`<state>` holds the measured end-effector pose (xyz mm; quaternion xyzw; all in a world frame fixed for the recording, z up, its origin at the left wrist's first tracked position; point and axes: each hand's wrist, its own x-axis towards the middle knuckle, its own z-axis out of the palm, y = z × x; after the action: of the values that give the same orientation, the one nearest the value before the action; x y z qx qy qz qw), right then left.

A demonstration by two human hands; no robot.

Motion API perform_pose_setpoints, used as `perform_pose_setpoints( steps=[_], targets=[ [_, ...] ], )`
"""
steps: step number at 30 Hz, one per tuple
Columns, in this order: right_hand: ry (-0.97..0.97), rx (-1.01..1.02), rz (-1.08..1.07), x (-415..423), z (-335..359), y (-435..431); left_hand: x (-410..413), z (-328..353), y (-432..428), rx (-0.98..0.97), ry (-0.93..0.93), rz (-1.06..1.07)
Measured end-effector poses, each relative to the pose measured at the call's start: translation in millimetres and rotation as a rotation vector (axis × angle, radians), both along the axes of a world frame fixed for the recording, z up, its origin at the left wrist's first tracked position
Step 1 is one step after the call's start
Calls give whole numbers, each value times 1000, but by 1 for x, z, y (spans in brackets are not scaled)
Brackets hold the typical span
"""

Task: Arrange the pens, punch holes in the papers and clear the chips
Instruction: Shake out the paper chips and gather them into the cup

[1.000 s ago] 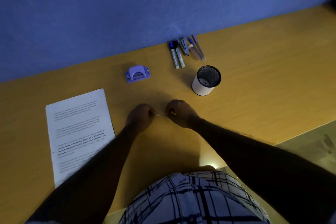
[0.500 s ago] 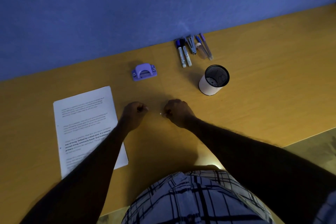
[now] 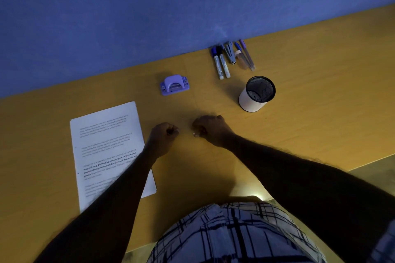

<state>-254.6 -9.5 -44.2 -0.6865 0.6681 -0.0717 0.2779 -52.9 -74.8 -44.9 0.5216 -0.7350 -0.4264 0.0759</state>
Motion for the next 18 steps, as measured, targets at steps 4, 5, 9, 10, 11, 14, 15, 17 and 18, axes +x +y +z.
perform_pose_setpoints(
  steps=[4,5,9,10,11,14,15,17,18],
  targets=[
    [9,40,81,-5,2,-5,1,1,2,7,2,-1],
    [12,45,101,-6,4,-7,2,2,3,11,7,-2],
    [61,50,197,-7,8,-13,4,2,2,-3,7,10],
    [77,52,219,-7,9,-15,4,2,3,-6,0,12],
    [85,50,230,-7,10,-16,5,2,3,-7,-2,12],
    [107,28,245,-4,10,-17,7,3,4,-5,10,14],
    [120,23,250,-2,10,-16,7,3,5,1,13,15],
    [136,20,228,3,8,-11,7,3,7,9,9,19],
    [143,25,192,6,7,-8,6,4,8,10,6,27]
  ],
)
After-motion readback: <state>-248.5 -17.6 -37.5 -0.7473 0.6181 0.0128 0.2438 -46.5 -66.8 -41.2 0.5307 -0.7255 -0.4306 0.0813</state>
